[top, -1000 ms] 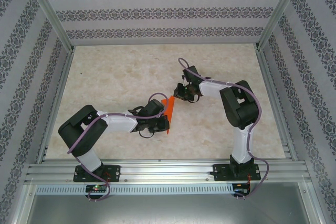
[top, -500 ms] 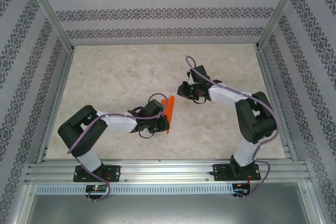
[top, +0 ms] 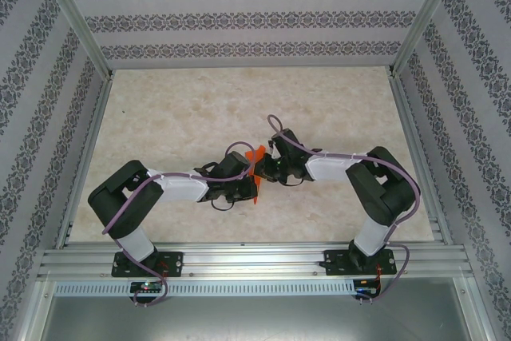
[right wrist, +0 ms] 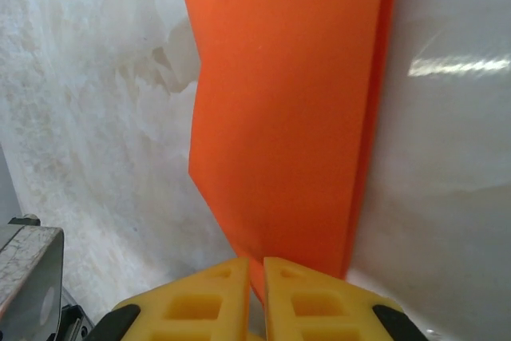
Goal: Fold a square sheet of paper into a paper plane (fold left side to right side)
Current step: Fold the wing for the fifth time at the center of the table.
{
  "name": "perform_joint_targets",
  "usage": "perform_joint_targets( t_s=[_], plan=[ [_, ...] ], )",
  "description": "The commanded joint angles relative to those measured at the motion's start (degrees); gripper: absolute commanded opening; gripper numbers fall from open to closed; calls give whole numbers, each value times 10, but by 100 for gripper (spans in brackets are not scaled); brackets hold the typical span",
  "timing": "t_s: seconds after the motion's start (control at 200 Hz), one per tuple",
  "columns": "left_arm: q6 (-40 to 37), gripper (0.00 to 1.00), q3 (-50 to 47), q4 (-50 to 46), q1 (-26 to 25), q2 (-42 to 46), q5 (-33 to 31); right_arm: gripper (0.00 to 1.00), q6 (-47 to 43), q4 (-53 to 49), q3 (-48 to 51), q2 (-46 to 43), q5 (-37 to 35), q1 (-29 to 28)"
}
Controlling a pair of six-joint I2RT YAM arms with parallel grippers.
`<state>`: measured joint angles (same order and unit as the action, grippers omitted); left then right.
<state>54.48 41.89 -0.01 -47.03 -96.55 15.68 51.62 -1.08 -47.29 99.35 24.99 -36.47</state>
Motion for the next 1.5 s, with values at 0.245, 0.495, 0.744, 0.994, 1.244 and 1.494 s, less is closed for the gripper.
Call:
perform_joint_targets(
  t_s=[0.245,0.495,0.744,0.994,1.244,1.494],
  plan=[
    [6,2,-24,-100,-16,-41,-12,14,-27,-30,-19,42,-47,-9],
    [4,2,-24,-102,-18,-50,-6,14,-93,-56,-64,55,-74,26],
    [3,2,-25,-104,-18,-53,-5,14,-150,-108,-141,90,-97,53],
    [5,2,-29,-105,-19,-47,-7,14,-180,-147,-216,141,-107,79],
    [6,2,-32,-96,-18,-35,-6,14,-193,-163,-257,171,-110,98],
    [-27,13,18,-130,-17,39,-8,21,-224,-212,-246,78,-156,106]
  ],
)
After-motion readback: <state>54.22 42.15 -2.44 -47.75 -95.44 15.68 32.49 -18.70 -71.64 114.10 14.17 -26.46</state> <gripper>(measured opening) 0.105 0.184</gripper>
